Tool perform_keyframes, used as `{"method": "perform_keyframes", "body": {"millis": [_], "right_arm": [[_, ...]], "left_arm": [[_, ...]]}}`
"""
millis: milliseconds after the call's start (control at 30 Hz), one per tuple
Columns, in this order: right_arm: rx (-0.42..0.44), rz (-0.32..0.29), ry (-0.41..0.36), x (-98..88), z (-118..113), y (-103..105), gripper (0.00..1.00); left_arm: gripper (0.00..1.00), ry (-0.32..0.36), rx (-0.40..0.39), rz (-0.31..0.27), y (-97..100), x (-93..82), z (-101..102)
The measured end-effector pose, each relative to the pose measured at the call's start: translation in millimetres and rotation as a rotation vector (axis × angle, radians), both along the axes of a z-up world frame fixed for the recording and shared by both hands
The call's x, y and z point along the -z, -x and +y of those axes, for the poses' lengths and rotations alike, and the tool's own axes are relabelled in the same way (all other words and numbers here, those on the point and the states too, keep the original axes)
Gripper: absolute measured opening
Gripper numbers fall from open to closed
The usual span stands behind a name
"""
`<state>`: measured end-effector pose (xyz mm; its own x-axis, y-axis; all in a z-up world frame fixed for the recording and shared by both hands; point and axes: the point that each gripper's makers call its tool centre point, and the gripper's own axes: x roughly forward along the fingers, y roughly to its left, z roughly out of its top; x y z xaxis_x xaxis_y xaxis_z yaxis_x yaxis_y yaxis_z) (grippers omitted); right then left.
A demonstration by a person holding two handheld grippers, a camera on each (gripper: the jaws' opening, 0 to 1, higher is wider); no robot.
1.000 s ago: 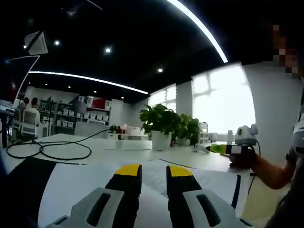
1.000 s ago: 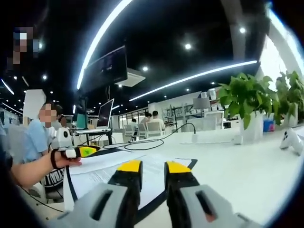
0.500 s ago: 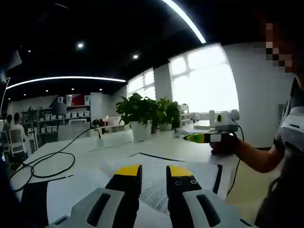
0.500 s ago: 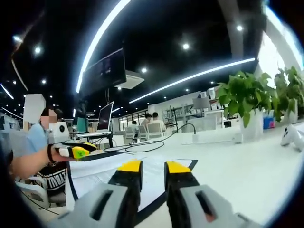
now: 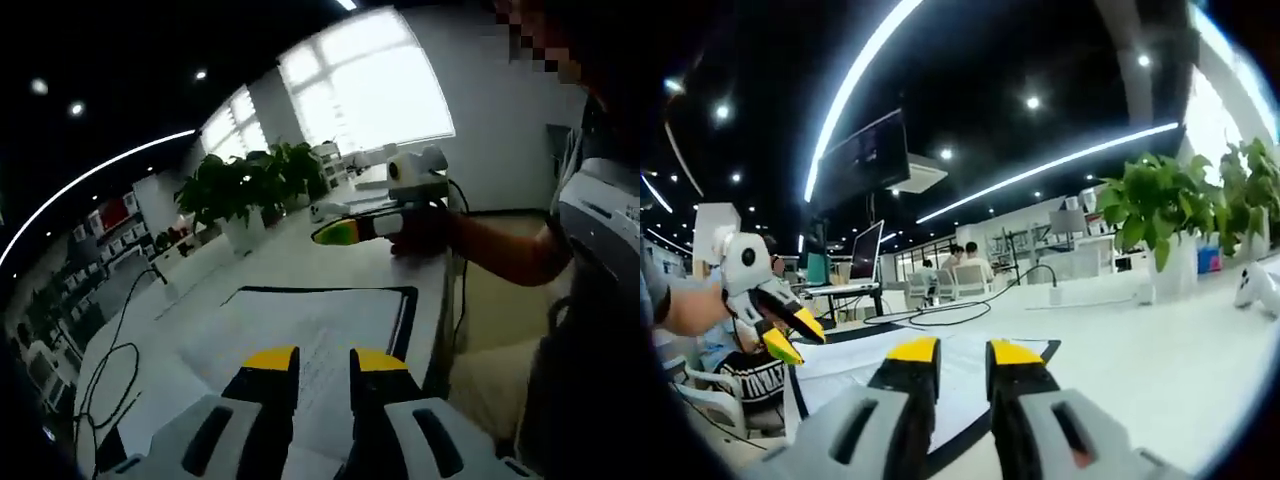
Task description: Flip through the bound document one page at a time
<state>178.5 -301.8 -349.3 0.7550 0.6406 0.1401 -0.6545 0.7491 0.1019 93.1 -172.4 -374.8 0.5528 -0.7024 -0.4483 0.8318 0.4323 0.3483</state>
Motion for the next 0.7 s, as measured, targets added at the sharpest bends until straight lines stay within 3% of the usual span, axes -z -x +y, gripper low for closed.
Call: {"method": "perform_keyframes", "body": {"millis": [100, 167, 233, 333, 700], "right_arm": [[-0.005, -0.003, 0.001, -0.2, -0.4, -0.4, 0.18], [-0.008, -0.005, -0.003, -0.9, -1.0, -0.4, 0.18], [-0.010, -0.005, -0.007, -1.5, -1.7, -0.5, 0.18], [-0.013, -0.006, -0.009, -1.9, -2.1, -0.7, 0.18], [-0.020, -0.008, 0.000, -1.1, -0.1, -0.9, 0.18]], "left_arm": [[0.22, -0.071, 0.030, 0.037, 7.4, 7.5, -7.5], [0.22, -0.087, 0.040, 0.036, 8.1, 9.2, -12.7], [0.22, -0.112, 0.067, 0.071, 14.2, 15.6, -18.7], [0.22, -0.161, 0.083, 0.071, 16.5, 22.1, -22.9], [0.21, -0.215, 0.036, 0.036, 6.5, 26.2, -14.0]]}}
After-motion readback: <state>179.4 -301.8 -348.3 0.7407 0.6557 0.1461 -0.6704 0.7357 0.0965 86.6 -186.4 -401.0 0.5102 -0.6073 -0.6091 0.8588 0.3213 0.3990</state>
